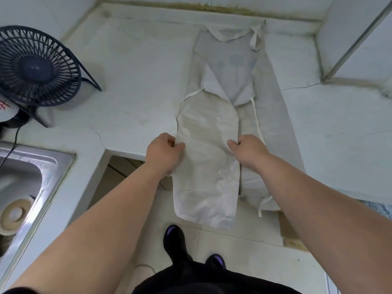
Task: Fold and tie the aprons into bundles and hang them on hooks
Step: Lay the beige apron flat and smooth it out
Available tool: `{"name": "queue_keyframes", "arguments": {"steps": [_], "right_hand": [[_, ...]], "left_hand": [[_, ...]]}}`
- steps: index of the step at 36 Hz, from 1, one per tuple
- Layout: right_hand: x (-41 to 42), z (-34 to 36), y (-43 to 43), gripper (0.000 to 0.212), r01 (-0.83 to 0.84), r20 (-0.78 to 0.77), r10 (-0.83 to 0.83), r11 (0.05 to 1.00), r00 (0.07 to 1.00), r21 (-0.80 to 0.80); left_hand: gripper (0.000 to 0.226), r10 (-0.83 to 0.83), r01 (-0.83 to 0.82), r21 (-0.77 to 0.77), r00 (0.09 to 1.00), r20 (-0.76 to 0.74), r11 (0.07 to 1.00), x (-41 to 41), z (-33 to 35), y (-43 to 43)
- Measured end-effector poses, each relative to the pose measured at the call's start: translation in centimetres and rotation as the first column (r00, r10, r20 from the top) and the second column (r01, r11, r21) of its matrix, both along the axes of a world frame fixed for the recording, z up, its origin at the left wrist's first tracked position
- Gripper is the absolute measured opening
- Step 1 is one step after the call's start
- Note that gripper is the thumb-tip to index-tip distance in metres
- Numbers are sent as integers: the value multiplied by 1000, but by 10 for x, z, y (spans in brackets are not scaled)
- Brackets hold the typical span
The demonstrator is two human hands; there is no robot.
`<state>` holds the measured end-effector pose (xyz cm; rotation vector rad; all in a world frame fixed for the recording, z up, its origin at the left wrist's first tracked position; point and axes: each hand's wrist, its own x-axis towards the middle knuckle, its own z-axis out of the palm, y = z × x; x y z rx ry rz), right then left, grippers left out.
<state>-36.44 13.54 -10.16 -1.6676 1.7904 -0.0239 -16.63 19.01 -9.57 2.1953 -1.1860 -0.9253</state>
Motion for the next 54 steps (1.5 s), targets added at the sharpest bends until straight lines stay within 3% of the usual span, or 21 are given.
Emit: {"name": "queue_keyframes", "arguments": {"steps": [4,7,11,14,18,22,28,32,35,37,40,43,48,51,54], "right_hand": [[6,-6,-5,33,-35,-65,35,999,997,5],[9,-11,-9,35,-12,-80,13,1000,997,12],[11,-11,-15,31,4,-51,-2,999,999,38],[11,-5,-24,36,27,-21,-27,1000,999,8],[17,8,-37,43,54,57,-48,993,997,-105],[31,16,-56,52,18,106,0,986,994,-167],[67,24,-106,68,-158,-55,149,964,987,-213],[82,14,-135,68,-249,-146,222,946,964,-207],[89,11,-159,46,-122,45,136,966,990,-229],[90,10,-167,13,41,163,1,968,987,-249],[84,7,-186,48,345,306,-285,925,908,-162],[72,1,-202,50,492,277,-448,864,850,-111],[60,-6,-214,46,482,271,-472,875,839,30],[57,-7,-213,41,470,290,-452,883,844,8],[54,-8,-210,26,535,389,-518,842,762,74]], "left_hand": [[11,41,-40,15,994,-99,999,12,-4,-2],[12,-129,118,123,988,85,985,20,-6,-3],[27,-189,153,188,963,193,970,27,1,-10],[47,-225,200,135,952,207,970,32,7,-20],[47,-211,214,11,955,210,977,35,5,-40],[46,-270,277,-10,942,197,961,38,3,-66],[38,-360,384,-60,902,239,922,59,5,-133],[38,-532,558,-35,807,256,829,68,4,-169],[41,-680,697,20,691,244,716,72,-7,-202],[40,-736,730,123,639,223,672,73,-12,-211],[30,-739,720,187,616,274,669,73,-16,-220],[32,-683,693,137,621,385,708,71,-17,-228],[38,-630,628,145,683,370,765,68,-14,-230],[42,-592,584,147,717,368,798,69,-15,-226],[51,-570,546,180,728,381,818,68,-12,-226]]}}
